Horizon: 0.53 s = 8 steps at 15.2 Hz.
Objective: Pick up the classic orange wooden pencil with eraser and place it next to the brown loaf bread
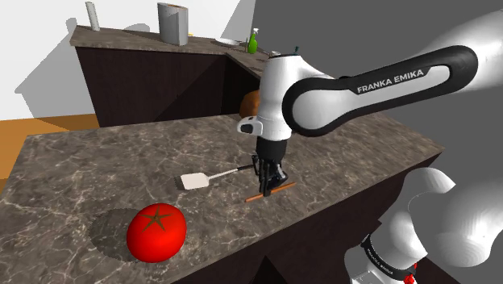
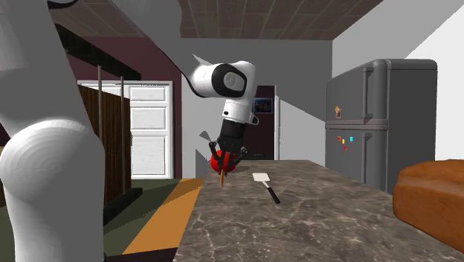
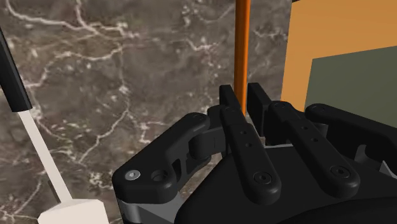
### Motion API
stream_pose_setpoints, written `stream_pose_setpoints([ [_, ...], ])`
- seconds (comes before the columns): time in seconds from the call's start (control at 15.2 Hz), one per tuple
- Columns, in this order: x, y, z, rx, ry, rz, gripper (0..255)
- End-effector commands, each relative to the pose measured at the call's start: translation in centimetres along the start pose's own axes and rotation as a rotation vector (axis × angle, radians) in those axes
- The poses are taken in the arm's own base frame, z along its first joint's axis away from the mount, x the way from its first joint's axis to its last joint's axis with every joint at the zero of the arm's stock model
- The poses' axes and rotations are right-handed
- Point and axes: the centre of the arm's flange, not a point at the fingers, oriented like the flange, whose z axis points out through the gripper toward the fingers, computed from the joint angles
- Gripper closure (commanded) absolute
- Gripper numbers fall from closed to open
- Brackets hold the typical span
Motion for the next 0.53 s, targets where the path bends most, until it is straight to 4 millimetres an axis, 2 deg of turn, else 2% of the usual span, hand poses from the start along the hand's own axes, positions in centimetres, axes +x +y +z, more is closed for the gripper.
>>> stream_pose_setpoints([
  [0.0,-0.1,-0.4,-1.1,0.000,0.000,0.000,255],
  [0.46,0.0,-1.2,-4.7,0.000,0.000,0.000,255],
])
